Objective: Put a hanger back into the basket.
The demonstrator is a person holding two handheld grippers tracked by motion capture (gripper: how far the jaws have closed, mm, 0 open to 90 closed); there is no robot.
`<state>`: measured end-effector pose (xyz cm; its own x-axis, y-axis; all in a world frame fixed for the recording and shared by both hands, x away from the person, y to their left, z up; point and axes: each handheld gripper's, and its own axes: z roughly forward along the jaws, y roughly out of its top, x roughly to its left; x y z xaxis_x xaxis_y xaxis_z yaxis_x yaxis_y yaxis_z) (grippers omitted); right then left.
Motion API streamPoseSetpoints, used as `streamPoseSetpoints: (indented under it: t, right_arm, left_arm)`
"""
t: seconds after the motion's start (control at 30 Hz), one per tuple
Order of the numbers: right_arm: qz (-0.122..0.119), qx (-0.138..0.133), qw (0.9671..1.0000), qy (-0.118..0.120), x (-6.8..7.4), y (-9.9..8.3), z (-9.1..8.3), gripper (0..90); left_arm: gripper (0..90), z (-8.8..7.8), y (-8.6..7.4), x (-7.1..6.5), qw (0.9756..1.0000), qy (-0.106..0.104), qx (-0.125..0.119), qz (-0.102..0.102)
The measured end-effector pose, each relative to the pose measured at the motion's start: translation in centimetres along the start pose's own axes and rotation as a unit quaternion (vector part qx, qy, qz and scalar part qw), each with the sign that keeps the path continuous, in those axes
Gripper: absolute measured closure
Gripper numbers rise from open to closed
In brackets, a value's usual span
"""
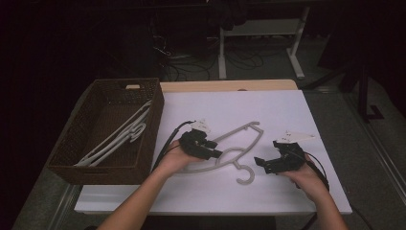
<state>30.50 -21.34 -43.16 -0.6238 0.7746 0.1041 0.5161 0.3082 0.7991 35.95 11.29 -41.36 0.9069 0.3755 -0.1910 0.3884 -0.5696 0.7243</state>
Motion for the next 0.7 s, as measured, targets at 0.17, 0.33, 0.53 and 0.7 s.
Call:
streamPoseSetpoints:
  t: [0.17,0.33,0.53,0.7]
  right_arm:
    - [-0.005,0.008,0.9999,0.007,0.1,1.1,0.4,1.9]
    - [0.012,0.030,0.9995,-0.002,-0.1,2.3,1.7,6.7]
    - [0.014,0.032,0.9993,-0.011,-0.5,4.5,3.2,21.9]
    - [0.016,0.034,0.9990,-0.025,-1.2,6.7,4.7,38.6]
  left_arm:
    - [35.9,-1.6,-2.5,-0.2,0.9997,-0.003,-0.017,-0.016]
    - [21.8,-2.1,-4.3,-0.1,0.9997,0.005,-0.005,-0.024]
    - [15.3,-3.7,-5.4,-0.4,0.9996,0.006,-0.016,-0.023]
    - [14.6,-3.7,-5.7,-0.7,0.9998,0.004,-0.012,-0.018]
